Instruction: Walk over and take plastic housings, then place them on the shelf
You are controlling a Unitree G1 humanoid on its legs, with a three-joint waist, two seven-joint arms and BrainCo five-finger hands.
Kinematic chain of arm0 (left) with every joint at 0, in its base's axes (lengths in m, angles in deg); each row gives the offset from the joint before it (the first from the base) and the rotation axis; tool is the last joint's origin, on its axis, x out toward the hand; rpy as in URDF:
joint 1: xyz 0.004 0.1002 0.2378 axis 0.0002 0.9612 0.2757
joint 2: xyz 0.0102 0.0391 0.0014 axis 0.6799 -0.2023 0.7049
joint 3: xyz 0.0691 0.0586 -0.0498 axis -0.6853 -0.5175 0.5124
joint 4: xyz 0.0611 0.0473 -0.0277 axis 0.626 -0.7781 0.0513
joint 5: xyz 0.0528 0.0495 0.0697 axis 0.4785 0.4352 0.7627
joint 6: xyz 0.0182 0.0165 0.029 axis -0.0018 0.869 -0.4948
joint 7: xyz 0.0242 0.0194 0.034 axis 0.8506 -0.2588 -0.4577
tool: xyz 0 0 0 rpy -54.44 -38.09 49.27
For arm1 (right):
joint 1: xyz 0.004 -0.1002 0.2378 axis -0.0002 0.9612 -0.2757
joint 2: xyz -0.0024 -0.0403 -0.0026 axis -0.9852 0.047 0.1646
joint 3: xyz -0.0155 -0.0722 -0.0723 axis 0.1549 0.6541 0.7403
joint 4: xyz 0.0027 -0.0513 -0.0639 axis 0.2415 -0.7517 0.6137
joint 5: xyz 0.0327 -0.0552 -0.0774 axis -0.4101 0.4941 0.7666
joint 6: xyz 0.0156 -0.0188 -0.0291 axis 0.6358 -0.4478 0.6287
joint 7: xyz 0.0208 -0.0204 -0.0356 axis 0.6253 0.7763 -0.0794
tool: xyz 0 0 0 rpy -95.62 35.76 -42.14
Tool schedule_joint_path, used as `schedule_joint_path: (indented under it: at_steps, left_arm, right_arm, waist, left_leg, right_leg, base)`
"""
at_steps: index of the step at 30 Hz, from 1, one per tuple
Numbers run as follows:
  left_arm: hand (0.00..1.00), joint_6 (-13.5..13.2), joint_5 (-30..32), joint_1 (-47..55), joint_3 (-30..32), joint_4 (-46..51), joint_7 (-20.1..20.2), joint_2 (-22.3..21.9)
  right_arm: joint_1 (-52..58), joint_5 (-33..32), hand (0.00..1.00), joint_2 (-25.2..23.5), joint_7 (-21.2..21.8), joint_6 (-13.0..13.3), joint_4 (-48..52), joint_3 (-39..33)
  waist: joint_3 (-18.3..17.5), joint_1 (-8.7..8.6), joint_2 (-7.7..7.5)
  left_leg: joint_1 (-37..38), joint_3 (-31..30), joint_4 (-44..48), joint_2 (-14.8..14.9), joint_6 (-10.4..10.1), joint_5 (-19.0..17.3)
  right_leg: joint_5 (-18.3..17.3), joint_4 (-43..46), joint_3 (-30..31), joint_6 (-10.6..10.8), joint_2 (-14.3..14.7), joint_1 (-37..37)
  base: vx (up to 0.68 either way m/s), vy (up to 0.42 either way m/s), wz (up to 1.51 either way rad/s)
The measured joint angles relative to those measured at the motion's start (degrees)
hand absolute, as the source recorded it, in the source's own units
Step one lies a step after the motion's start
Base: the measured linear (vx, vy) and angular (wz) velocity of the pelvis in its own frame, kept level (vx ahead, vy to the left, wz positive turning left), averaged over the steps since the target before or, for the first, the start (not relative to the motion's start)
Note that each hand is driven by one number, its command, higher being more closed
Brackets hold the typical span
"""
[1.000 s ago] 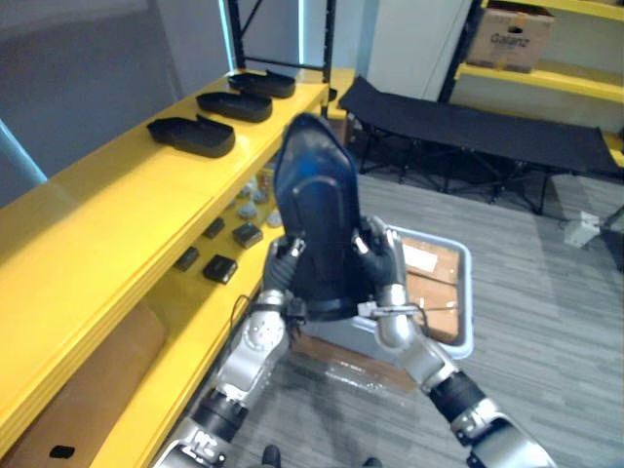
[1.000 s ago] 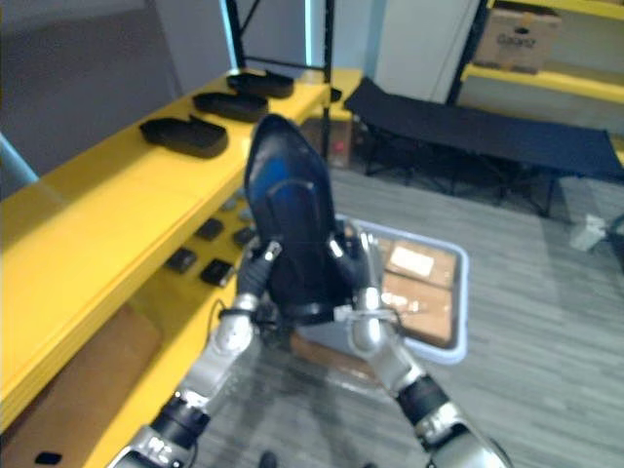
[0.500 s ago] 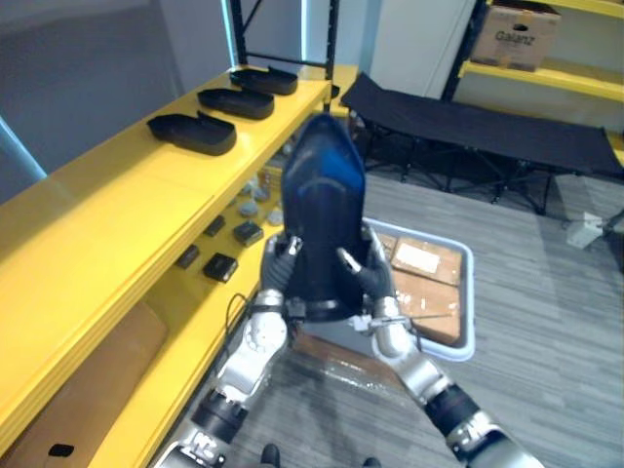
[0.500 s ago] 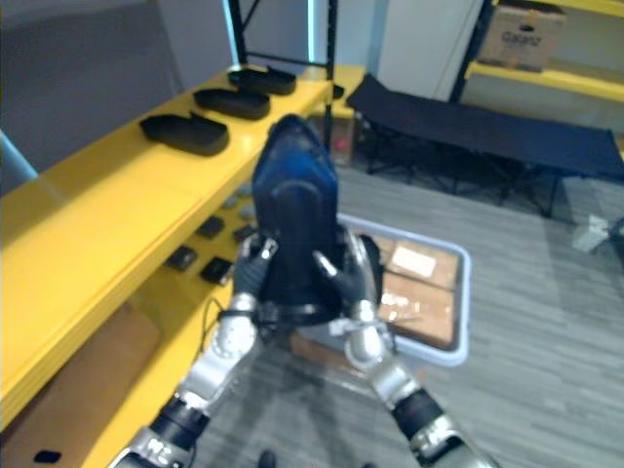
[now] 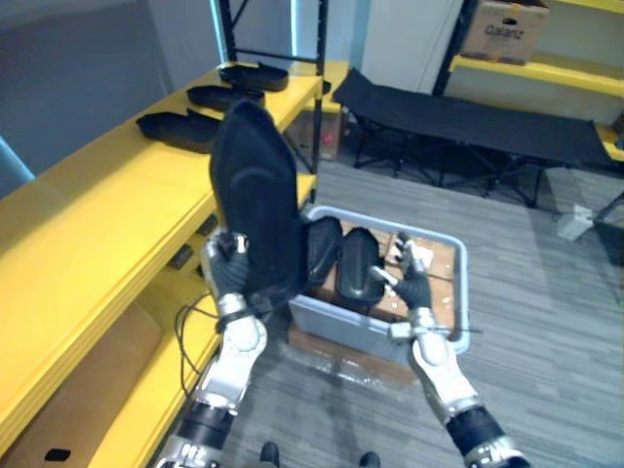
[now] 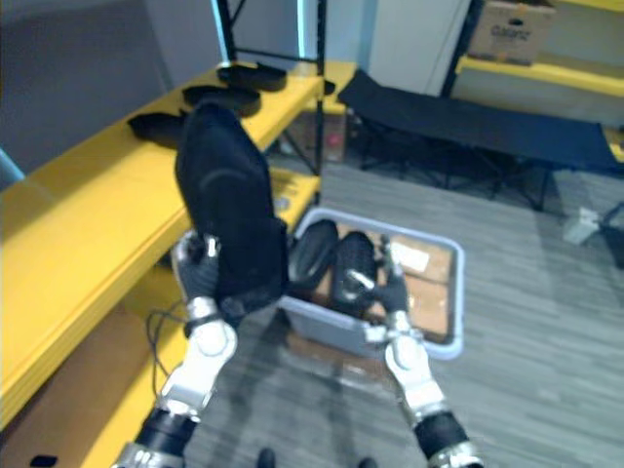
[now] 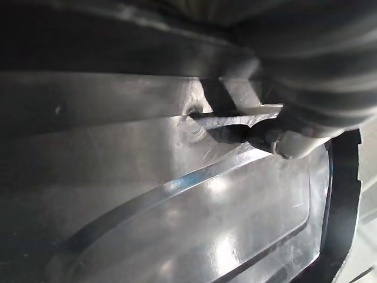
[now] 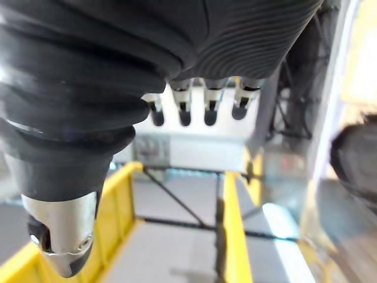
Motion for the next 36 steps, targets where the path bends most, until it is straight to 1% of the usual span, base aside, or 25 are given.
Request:
schedule_joint_path:
  at_steps: [3, 6, 7, 8, 10, 11, 12, 13, 14, 17, 20, 21, 22, 24, 28, 30, 31, 32, 33, 35, 36]
  left_arm:
    - [1.0, 0.3, -0.11, 2.15, 2.58, -1.34, -0.86, -0.02]
    - [1.0, 0.2, -1.22, 4.15, 3.99, -1.71, -1.43, 0.26]
    - [1.0, -0.32, -3.12, 4.92, 4.71, -1.71, -1.42, 0.26]
    - [1.0, -1.54, -5.53, 5.76, 5.56, -1.68, -1.3, 0.25]
    - [1.0, -3.15, -8.37, 6.55, 6.1, -1.35, -0.76, 0.15]
    - [1.0, -5.7, -13.36, 9.29, 7.64, 1.85, 1.54, -0.74]
    - [1.0, -6.19, -14.51, 10.4, 8.0, 3.62, 2.32, -1.09]
    - [1.0, -8.19, -16.3, 12.64, 8.45, 7.07, 4.07, -1.89]
    - [1.0, -10.23, -16.76, 14.63, 9.55, 10.21, 6.13, -3.15]
    - [1.0, -13.47, -18.8, 16.65, 10.3, 14.34, 9.71, -4.23]
    - [1.0, -16.08, -21.02, 18.13, 11.11, 17.19, 13.09, -4.9]
    - [1.0, -16.57, -21.01, 18.41, 11.77, 18.15, 13.8, -5.08]
    - [1.0, -16.92, -21.01, 18.59, 12.06, 19.16, 14.11, -5.13]
    - [1.0, -16.94, -21.02, 19.45, 12.8, 21.83, 14.38, -5.22]
    - [1.0, -16.87, -21.0, 20.69, 16.0, 24.14, 15.01, -5.33]
    - [1.0, -16.8, -20.96, 22.11, 17.61, 25.84, 15.04, -5.39]
    - [1.0, -16.78, -20.86, 22.77, 18.9, 26.97, 15.18, -5.59]
    - [1.0, -16.7, -20.85, 23.61, 20.51, 28.34, 15.27, -5.74]
    - [1.0, -16.7, -20.84, 23.88, 20.94, 28.7, 15.29, -5.79]
    - [1.0, -16.71, -20.77, 25.73, 25.18, 30.8, 15.27, -6.12]
    - [1.0, -16.71, -20.76, 26.13, 26.21, 31.13, 15.22, -6.37]
  right_arm:
    - [0.63, -0.02, 0.0, -0.03, -1.65, 0.0, 0.0, -1.96]
    - [2.8, -0.26, 0.0, -0.26, -4.02, 0.02, -0.03, -5.85]
    - [3.61, -0.86, 0.0, -0.7, -4.46, 0.02, -0.02, -7.18]
    - [4.6, -2.09, 0.0, -1.58, -4.38, 0.01, -0.01, -8.64]
    - [5.68, -3.77, 0.0, -2.43, -4.26, -0.04, -0.01, -9.97]
    - [7.87, -5.99, 0.0, -4.53, -3.49, -0.15, 0.01, -12.54]
    - [8.74, -6.67, 0.0, -5.03, -2.97, -0.15, 0.08, -13.15]
    - [10.47, -7.68, 0.0, -5.81, -2.16, -0.17, 0.16, -14.02]
    - [11.62, -8.34, 0.0, -6.38, -1.39, -0.17, 0.19, -14.55]
    - [12.7, -10.27, 0.0, -7.07, 0.76, -0.17, 1.01, -15.11]
    - [13.19, -12.28, 0.0, -7.76, 4.59, -0.17, 3.58, -15.1]
    - [13.19, -12.78, 0.0, -7.93, 5.45, -0.17, 4.0, -15.05]
    - [13.19, -13.14, 0.0, -7.96, 5.98, -0.17, 4.17, -15.05]
    - [13.18, -14.0, 0.0, -8.02, 6.96, -0.22, 4.2, -15.0]
    - [13.13, -14.0, 0.0, -8.25, 7.0, -1.3, 4.31, -14.72]
    - [13.08, -14.01, 0.0, -8.25, 7.09, -1.85, 4.35, -13.75]
    - [13.04, -14.01, 0.0, -8.25, 7.32, -1.97, 4.58, -12.92]
    - [12.71, -13.99, 0.0, -8.22, 7.87, -2.5, 4.68, -12.37]
    - [12.5, -13.98, 0.0, -8.22, 8.01, -2.69, 4.68, -12.21]
    - [10.11, -13.55, 0.0, -8.08, 8.14, -3.62, 4.67, -10.26]
    - [9.49, -13.45, 0.0, -8.05, 8.15, -4.11, 4.66, -9.78]
  waist:
    - [0.01, -0.9, 0.02]
    - [0.01, -1.05, 0.03]
    - [0.04, -1.04, 0.08]
    - [0.03, -1.08, 0.07]
    - [0.04, -1.12, 0.08]
    - [0.04, -1.22, 0.08]
    - [0.04, -1.22, 0.08]
    - [0.03, -1.12, 0.1]
    - [0.1, -1.11, 0.24]
    - [-0.07, -1.05, 0.83]
    - [-0.42, -1.04, 1.48]
    - [-0.52, -1.06, 1.62]
    - [-0.57, -1.12, 1.71]
    - [-0.86, -0.69, 2.07]
    - [-1.18, -0.48, 2.57]
    - [-1.31, -0.11, 2.56]
    - [-1.31, 0.38, 2.55]
    - [-1.33, 1.39, 2.55]
    - [-1.34, 1.55, 2.54]
    - [-1.62, 2.85, 2.53]
    - [-1.63, 3.19, 2.52]
  left_leg:
    - [0.64, 0.58, 0.0, -0.07, 0.0, -0.41]
    - [0.76, 1.32, 0.06, -0.19, 0.12, -0.73]
    - [0.81, 1.57, 0.19, -0.22, 0.11, -0.87]
    - [0.86, 1.65, 0.19, -0.22, 0.05, -0.96]
    - [0.84, 1.61, 0.19, -0.23, 0.05, -1.02]
    - [0.84, 1.61, 0.19, -0.23, 0.07, -1.2]
    - [0.84, 1.59, 0.19, -0.23, 0.04, -1.28]
    - [0.84, 1.57, 0.19, -0.31, 0.09, -1.42]
    - [0.85, 1.56, 0.18, -0.39, 0.16, -1.49]
    - [0.92, 1.43, -0.02, -0.55, 0.23, -1.54]
    - [1.15, 1.2, -0.08, -0.65, 0.28, -1.56]
    - [1.16, 0.99, -0.08, -0.69, 0.28, -1.56]
    - [1.16, 0.56, -0.09, -0.76, 0.31, -1.57]
    - [1.16, 0.16, -0.09, -0.9, 0.31, -1.57]
    - [0.8, -1.14, -0.09, -1.22, 0.33, -1.53]
    - [0.75, -1.68, -0.09, -1.26, 0.36, -1.52]
    - [0.59, -2.28, -0.08, -1.3, 0.4, -1.49]
    - [0.53, -3.22, -0.06, -1.37, 0.39, -1.48]
    - [0.5, -3.4, -0.06, -1.38, 0.4, -1.48]
    - [-0.66, -5.8, 0.03, -1.55, 0.35, -1.09]
    - [-0.95, -6.51, 0.12, -1.69, 0.32, -0.97]
  right_leg:
    - [0.06, -0.07, 0.84, 0.11, 0.02, 0.08]
    - [0.24, -0.52, 1.25, 0.31, 0.01, 0.08]
    - [0.28, -0.61, 1.75, 0.35, 0.01, 0.01]
    - [0.28, -0.61, 2.12, 0.36, 0.04, -0.05]
    - [0.26, -0.61, 2.11, 0.38, 0.03, -0.05]
    - [0.3, -0.6, 2.16, 0.42, -0.03, -0.04]
    - [0.34, -0.6, 2.16, 0.45, -0.05, -0.04]
    - [0.32, -0.58, 2.08, 0.47, -0.04, -0.02]
    - [0.28, -0.52, 2.08, 0.52, -0.1, -0.02]
    - [0.21, -0.3, 1.93, 0.59, -0.27, 0.04]
    - [-0.33, 0.37, 1.46, 0.7, -0.47, 0.09]
    - [-0.73, 0.58, 0.88, 0.77, -0.59, 0.18]
    - [-1.0, 0.79, 0.58, 0.82, -0.69, 0.29]
    - [-1.48, 1.14, 0.22, 0.54, -0.9, 0.39]
    - [-1.55, 0.94, -1.04, 0.64, -1.18, 0.87]
    - [-1.61, 0.59, -1.79, 0.68, -1.17, 1.32]
    - [-1.6, 0.28, -2.51, 0.68, -1.15, 1.67]
    - [-1.69, 0.09, -3.65, 0.77, -1.15, 2.23]
    - [-1.72, 0.09, -3.83, 0.83, -1.15, 2.28]
    - [-1.7, 0.09, -6.09, 1.04, -1.11, 2.53]
    - [-1.71, 0.08, -6.84, 1.03, -1.1, 2.69]
  base:
    - [0.02, 0.002, -0.19]
    - [0.03, 0.01, -0.1]
    - [0.03, 0.012, -0.1]
    - [0.03, 0.009, -0.08]
    - [0.03, 0.003, -0.01]
    - [0.04, 0.005, 0.01]
    - [0.04, 0.007, 0.0]
    - [0.04, 0.005, 0.01]
    - [0.03, 0.006, 0.01]
    - [0.0, 0.003, 0.01]
    - [-0.01, 0.007, 0.05]
    - [-0.01, 0.0, 0.13]
    - [-0.01, 0.001, 0.18]
    - [0.0, 0.004, 0.13]
    - [0.01, -0.002, 0.15]
    - [0.03, -0.021, 0.18]
    - [0.04, -0.034, 0.28]
    - [0.04, -0.033, 0.29]
    - [0.04, -0.038, 0.33]
    - [0.04, -0.028, 0.47]
    - [0.06, -0.007, 0.62]
